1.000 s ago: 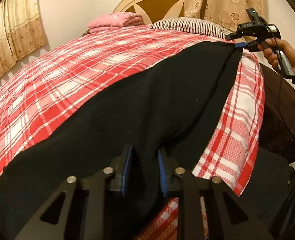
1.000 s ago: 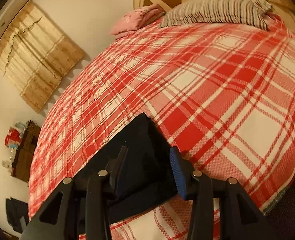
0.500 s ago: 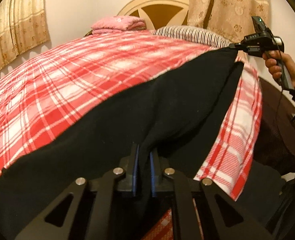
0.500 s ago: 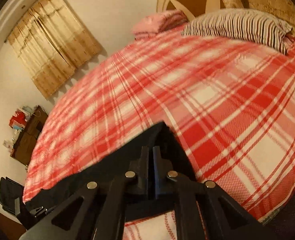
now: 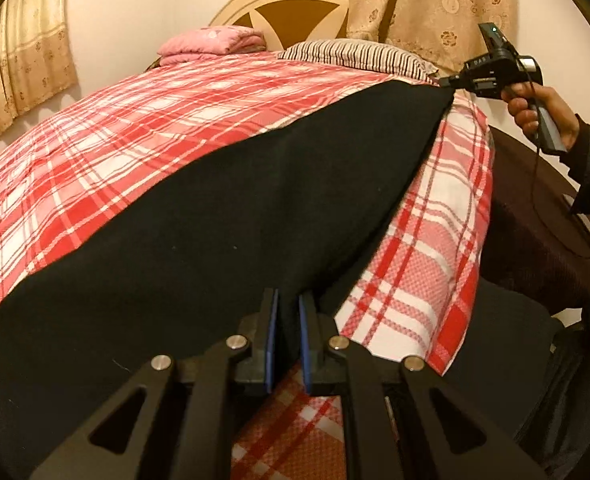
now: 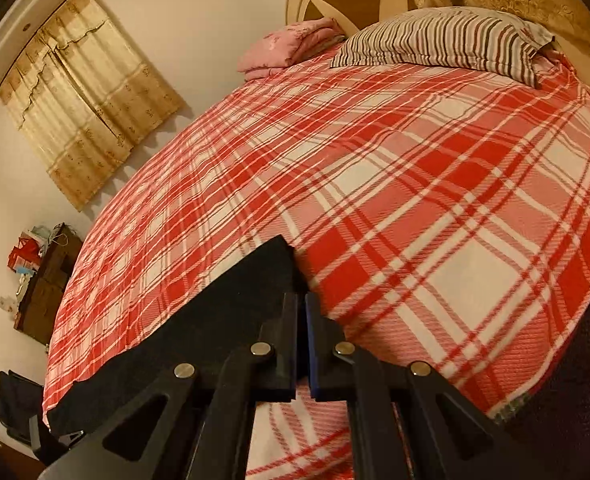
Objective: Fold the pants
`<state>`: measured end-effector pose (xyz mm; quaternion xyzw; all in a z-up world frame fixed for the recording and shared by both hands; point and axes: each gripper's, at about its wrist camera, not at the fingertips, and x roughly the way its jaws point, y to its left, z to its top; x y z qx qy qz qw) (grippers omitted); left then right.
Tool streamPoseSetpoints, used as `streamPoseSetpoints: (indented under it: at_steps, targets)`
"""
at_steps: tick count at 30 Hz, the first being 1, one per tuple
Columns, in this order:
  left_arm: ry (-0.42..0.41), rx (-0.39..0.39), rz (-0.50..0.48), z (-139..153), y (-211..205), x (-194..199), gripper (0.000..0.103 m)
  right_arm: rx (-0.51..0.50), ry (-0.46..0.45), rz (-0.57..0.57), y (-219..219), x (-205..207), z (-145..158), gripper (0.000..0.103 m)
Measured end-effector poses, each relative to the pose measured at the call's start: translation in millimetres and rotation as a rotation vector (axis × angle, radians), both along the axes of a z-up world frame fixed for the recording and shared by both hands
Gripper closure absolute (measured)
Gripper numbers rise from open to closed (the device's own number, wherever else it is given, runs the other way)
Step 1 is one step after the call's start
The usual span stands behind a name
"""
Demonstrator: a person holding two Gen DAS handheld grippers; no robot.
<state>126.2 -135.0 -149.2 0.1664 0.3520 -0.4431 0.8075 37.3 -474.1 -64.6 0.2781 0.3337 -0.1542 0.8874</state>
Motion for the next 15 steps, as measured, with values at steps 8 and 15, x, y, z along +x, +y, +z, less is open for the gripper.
streamPoseSetpoints:
  at_steps: [8,15]
  targets:
    - [0.005,-0.004,-0.008,-1,0,-1,0.092,0.046,-0.016,0.036,0,-4,-2,0.102]
    - [-0.012,0.007,-0.05,2,3,-14,0.092,-0.067,-0.042,-0.041,13,-3,19,0.102]
